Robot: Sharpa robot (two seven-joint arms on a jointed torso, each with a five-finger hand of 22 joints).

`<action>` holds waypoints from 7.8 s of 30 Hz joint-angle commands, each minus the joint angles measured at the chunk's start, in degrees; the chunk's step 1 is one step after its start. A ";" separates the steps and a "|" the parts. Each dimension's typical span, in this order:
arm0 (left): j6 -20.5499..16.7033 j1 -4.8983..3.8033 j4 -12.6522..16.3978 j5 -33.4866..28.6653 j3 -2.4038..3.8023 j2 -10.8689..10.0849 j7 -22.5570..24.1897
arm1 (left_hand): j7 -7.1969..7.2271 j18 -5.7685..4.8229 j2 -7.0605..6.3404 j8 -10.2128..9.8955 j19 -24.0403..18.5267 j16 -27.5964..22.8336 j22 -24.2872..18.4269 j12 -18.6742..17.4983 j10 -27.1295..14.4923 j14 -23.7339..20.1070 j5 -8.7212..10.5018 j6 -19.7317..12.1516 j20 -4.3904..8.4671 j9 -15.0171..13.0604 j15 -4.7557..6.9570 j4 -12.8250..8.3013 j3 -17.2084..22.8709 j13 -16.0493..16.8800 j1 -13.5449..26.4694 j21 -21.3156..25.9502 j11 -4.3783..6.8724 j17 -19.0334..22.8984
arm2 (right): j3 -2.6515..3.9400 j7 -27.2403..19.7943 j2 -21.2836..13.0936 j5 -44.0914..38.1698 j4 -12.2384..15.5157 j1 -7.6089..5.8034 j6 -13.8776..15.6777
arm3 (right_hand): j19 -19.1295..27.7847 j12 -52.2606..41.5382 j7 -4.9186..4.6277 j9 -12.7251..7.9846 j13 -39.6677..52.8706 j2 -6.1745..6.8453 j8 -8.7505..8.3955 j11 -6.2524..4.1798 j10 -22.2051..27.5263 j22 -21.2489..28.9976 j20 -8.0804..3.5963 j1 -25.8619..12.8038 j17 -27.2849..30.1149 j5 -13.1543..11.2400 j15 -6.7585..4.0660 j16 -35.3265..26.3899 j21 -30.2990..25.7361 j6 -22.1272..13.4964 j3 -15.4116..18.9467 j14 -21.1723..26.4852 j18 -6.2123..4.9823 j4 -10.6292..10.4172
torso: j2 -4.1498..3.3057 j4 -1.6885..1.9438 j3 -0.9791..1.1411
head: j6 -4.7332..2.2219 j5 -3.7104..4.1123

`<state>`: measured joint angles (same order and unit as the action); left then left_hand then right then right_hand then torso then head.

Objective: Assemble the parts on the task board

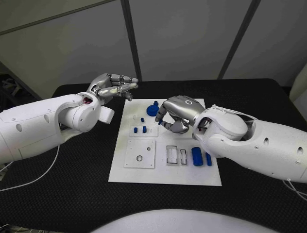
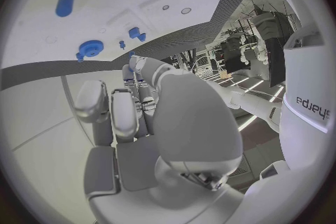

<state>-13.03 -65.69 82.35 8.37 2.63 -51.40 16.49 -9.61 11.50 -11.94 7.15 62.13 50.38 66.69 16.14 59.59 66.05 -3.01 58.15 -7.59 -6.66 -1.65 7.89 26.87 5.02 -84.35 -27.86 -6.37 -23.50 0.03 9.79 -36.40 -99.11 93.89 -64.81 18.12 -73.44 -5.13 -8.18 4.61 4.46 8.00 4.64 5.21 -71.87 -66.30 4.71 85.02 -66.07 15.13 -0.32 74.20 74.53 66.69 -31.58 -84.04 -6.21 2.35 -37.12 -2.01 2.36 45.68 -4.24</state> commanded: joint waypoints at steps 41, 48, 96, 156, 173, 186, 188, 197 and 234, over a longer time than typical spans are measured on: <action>0.51 -0.19 -0.76 -0.25 0.09 2.11 0.07 | -0.18 -1.07 0.64 0.28 -0.37 -0.20 -0.12 0.45 -0.30 -0.44 0.16 0.25 0.10 0.05 -0.13 -0.06 -0.41 0.03 0.04 0.11 0.02 0.12 | -2.69 -3.09 6.60 1.64 -5.34 4.55 -5.42 | -0.46 0.10 -0.11 -0.15 0.61 -0.04 -0.57 -1.16 -1.28 -0.51 0.20 -0.74 -0.11 0.17 -0.53 0.59 0.65 -0.05 -0.30 -2.36 0.81 0.31 | -0.07 -0.03 0.08 | 3.62 -6.67; 0.61 -0.19 -0.80 -0.25 0.09 2.12 0.06 | -0.16 -1.08 0.72 0.31 -0.39 -0.24 -0.20 0.54 -0.38 -0.49 0.16 0.27 0.08 0.06 -0.15 -0.02 -0.54 0.03 0.12 0.22 0.02 0.20 | -2.77 -2.99 6.87 1.30 -5.90 4.76 -5.65 | -0.46 0.10 -0.11 -0.15 0.61 -0.04 -0.57 -1.16 -1.28 -0.51 0.20 -0.74 -0.11 0.17 -0.53 0.59 0.65 -0.05 -0.30 -2.36 0.81 0.31 | -0.07 -0.01 0.08 | 3.78 -6.79; 1.28 -0.21 -1.20 -0.25 0.09 2.22 -0.43 | -0.15 -1.08 0.84 0.34 -0.40 -0.27 -0.29 0.65 -0.42 -0.51 0.16 0.29 0.06 0.07 -0.16 0.02 -0.64 0.04 0.16 0.32 0.03 0.27 | -4.06 -4.67 6.33 2.34 -5.86 5.32 0.67 | 4.51 1.05 -1.47 -0.87 -0.85 1.96 -1.15 1.45 12.08 5.50 2.63 -4.98 2.19 0.32 1.77 0.14 -3.64 -8.55 2.36 -1.31 -0.61 -0.02 | -0.01 -0.07 0.14 | 4.31 -7.29; 1.78 -0.13 -1.98 -0.25 0.01 2.01 -0.81 | -0.13 -1.08 0.95 0.39 -0.40 -0.31 -0.44 0.86 -0.46 -0.55 0.16 0.31 0.03 0.08 -0.18 0.12 -0.91 0.07 0.34 0.51 0.04 0.39 | 1.28 3.95 -5.86 1.10 -2.18 2.20 -11.04 | 2.70 -4.85 -0.33 -0.30 -0.51 1.24 -0.20 0.23 9.97 5.06 1.79 -4.31 2.97 -0.99 1.03 0.49 -3.86 -7.46 5.03 -1.27 -0.32 -1.85 | 0.05 -0.36 0.09 | 1.62 -4.09; 1.84 -0.13 -1.97 -0.25 0.01 1.97 -0.91 | -0.13 -1.08 0.95 0.39 -0.40 -0.31 -0.44 0.86 -0.46 -0.55 0.16 0.31 0.03 0.08 -0.18 0.12 -0.91 0.07 0.34 0.51 0.04 0.39 | 1.26 4.02 -5.34 0.83 -2.44 2.21 -8.21 | 0.73 -7.03 -0.05 0.26 0.05 -0.35 1.12 -0.73 5.79 2.33 1.30 -3.62 2.08 -0.87 0.17 1.24 -1.87 -3.97 4.15 -1.59 0.27 -2.16 | 0.02 -0.37 0.07 | 1.74 -4.03; 1.86 -0.13 -1.92 -0.25 0.01 1.87 -0.93 | -0.13 -1.08 0.95 0.39 -0.40 -0.31 -0.44 0.86 -0.46 -0.55 0.16 0.31 0.03 0.08 -0.18 0.12 -0.91 0.07 0.34 0.51 0.04 0.39 | 1.27 4.86 -5.87 -1.23 -1.33 2.23 -3.30 | -1.13 -9.55 0.75 0.89 1.84 -2.04 2.69 -2.10 1.62 -0.63 0.21 -1.71 1.34 -2.25 -1.04 1.90 0.30 -0.78 3.76 -1.83 0.88 -0.91 | 0.10 -0.37 0.11 | 1.90 -4.20; 1.86 -0.13 -1.94 -0.25 0.01 1.87 -0.93 | -0.13 -1.08 0.95 0.39 -0.40 -0.31 -0.44 0.86 -0.46 -0.55 0.16 0.31 0.03 0.08 -0.18 0.12 -0.91 0.07 0.34 0.51 0.04 0.39 | 1.28 4.85 -6.27 -1.34 -0.75 2.23 -2.79 | -1.20 -9.56 0.74 0.88 1.90 -2.01 2.67 -2.10 1.62 -0.75 0.17 -1.63 1.30 -2.22 -1.05 1.94 0.39 -0.80 3.72 -1.84 0.90 -0.81 | 0.13 -0.39 0.10 | 1.85 -4.24; 1.82 -0.13 -2.08 -0.25 0.01 1.92 -0.93 | -0.12 -1.08 1.03 0.42 -0.40 -0.32 -0.53 0.95 -0.52 -0.57 0.16 0.31 0.02 0.09 -0.18 0.17 -1.04 0.08 0.40 0.62 0.04 0.46 | 1.59 4.31 -8.56 -0.25 5.07 2.12 -0.47 | -1.46 -9.60 0.61 0.77 2.16 -1.84 2.41 -2.02 1.69 -1.22 0.09 -1.42 1.13 -2.10 -1.04 2.09 0.74 -1.15 3.59 -1.89 1.01 -0.49 | 0.18 -0.42 0.04 | 1.53 -4.35; 2.02 -0.17 -2.52 -0.25 0.01 3.62 -1.00 | -0.11 -1.07 1.11 0.44 -0.39 -0.33 -0.60 1.03 -0.55 -0.58 0.16 0.32 0.02 0.10 -0.18 0.19 -1.11 0.08 0.41 0.69 0.05 0.51 | -2.58 -4.96 6.70 6.19 -0.20 4.89 -1.04 | -1.38 -9.28 0.24 0.55 2.75 -1.88 1.89 -1.64 2.41 -1.57 0.15 -0.97 1.31 -0.78 -0.82 2.14 1.11 -1.58 2.80 -1.86 1.05 0.37 | 0.05 -0.32 0.09 | 3.67 -7.96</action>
<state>-11.64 -65.77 79.83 8.29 2.59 -47.87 15.30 -9.61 11.50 -11.44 7.38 62.13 50.38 66.15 16.80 59.42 65.85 -3.01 58.15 -7.59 -6.63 -1.85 8.06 26.07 5.00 -83.85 -27.19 -6.16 -23.04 -2.55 6.49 -29.82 -93.32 93.92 -59.91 17.33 -74.54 -14.32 -7.67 5.22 5.36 6.44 6.84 5.74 -67.45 -67.79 4.80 83.11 -64.74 14.07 -1.04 76.00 75.38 65.14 -28.73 -83.94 -6.22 2.40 -37.10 -2.36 2.43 49.28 -12.08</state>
